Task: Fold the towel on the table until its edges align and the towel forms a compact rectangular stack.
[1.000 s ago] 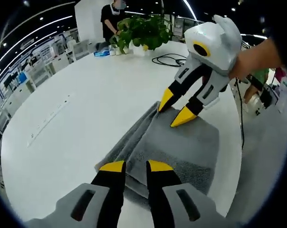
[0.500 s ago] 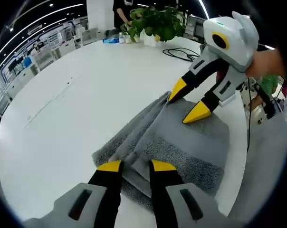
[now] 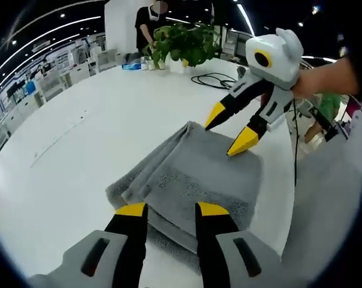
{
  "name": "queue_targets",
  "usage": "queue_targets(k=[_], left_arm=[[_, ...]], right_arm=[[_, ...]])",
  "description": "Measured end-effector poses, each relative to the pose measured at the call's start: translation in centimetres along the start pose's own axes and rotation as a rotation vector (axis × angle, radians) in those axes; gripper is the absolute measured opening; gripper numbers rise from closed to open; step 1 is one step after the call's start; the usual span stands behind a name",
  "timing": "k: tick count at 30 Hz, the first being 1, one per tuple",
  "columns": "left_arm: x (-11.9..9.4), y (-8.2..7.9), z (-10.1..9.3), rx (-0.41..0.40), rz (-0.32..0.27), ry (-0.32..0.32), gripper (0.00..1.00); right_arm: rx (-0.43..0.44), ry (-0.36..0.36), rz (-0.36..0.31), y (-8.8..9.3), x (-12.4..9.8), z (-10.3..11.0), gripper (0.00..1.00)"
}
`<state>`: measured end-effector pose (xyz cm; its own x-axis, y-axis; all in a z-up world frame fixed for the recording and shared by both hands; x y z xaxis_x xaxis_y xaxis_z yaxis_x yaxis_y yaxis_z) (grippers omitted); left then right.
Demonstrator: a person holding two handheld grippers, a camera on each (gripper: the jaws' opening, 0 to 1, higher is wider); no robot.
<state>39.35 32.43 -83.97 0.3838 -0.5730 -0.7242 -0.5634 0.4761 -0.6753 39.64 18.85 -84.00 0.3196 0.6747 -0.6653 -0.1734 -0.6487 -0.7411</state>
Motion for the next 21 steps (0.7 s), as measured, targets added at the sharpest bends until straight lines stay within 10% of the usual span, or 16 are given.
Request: queue_targets(k=[21], left_arm=[[0.8,3.1,-1.8,0.046,0.092,-0.004,0.33]], right_arm=[[-0.019,-0.054,0.099,3.8,0.1,1.8,0.25]])
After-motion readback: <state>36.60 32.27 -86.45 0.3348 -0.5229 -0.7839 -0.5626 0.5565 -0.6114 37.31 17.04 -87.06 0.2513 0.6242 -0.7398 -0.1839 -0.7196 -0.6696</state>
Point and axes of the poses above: the point that each gripper's makers call its tool centre point, and the gripper's own axes: x roughly forward along the fingers, z roughly to its left, y roughly out of its underside, the point moved 3 cm from there along -x, roughly backward along the fingers, and after that the axes turned 9 degrees about -x, right-handed, at the moved point
